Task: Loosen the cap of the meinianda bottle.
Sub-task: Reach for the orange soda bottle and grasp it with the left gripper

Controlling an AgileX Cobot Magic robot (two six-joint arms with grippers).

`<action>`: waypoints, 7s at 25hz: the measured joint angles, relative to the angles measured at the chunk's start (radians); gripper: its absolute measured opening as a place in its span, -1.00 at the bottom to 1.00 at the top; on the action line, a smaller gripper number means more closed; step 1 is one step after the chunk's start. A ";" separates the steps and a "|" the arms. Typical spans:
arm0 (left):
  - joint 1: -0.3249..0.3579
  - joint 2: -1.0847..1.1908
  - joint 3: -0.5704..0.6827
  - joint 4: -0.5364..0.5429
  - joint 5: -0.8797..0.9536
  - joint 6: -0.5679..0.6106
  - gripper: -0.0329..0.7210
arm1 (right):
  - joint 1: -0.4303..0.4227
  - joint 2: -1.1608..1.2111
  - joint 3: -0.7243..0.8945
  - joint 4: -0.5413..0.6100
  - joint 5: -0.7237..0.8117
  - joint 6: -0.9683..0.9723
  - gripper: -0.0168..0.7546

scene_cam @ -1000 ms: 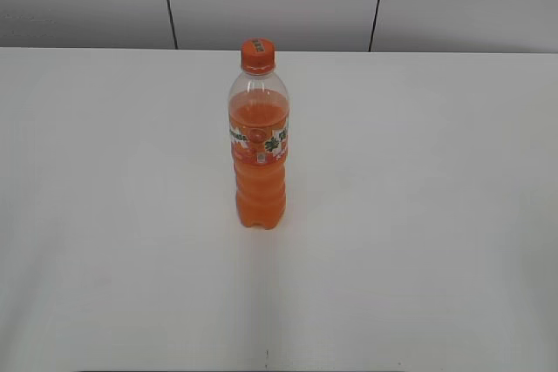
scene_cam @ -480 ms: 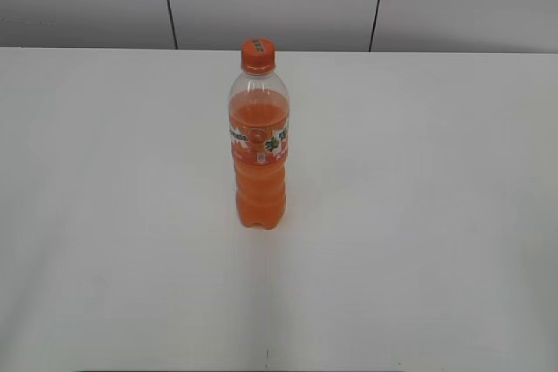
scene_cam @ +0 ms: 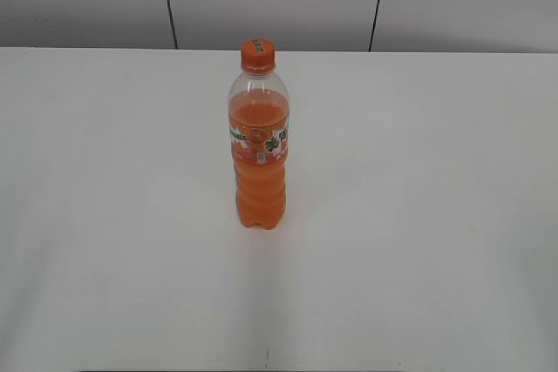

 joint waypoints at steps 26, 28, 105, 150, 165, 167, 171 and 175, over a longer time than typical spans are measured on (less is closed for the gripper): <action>0.000 0.030 0.057 0.001 -0.459 0.000 0.58 | 0.000 0.000 0.000 0.002 0.000 0.000 0.37; 0.000 0.059 0.092 0.001 -0.566 0.000 0.58 | 0.000 0.000 0.000 0.002 0.000 0.000 0.37; 0.011 2.038 -0.258 1.464 -2.230 -0.550 0.61 | 0.000 0.000 0.000 0.008 0.000 0.000 0.37; -0.214 2.173 -0.421 1.362 -2.129 -0.549 0.37 | 0.000 0.000 0.000 0.008 0.000 0.000 0.37; -0.214 2.173 -0.421 1.389 -2.133 -0.549 0.18 | 0.000 0.424 -0.276 -0.026 0.024 0.000 0.37; -0.214 2.173 -0.421 1.389 -2.133 -0.549 0.18 | 0.000 0.515 -0.335 -0.026 0.051 0.001 0.37; -0.214 2.173 -0.422 1.391 -2.134 -0.549 0.18 | 0.000 0.693 -0.435 -0.026 0.109 0.023 0.37; -0.214 2.173 -0.422 1.391 -2.134 -0.549 0.18 | 0.000 0.871 -0.528 -0.029 0.123 0.038 0.37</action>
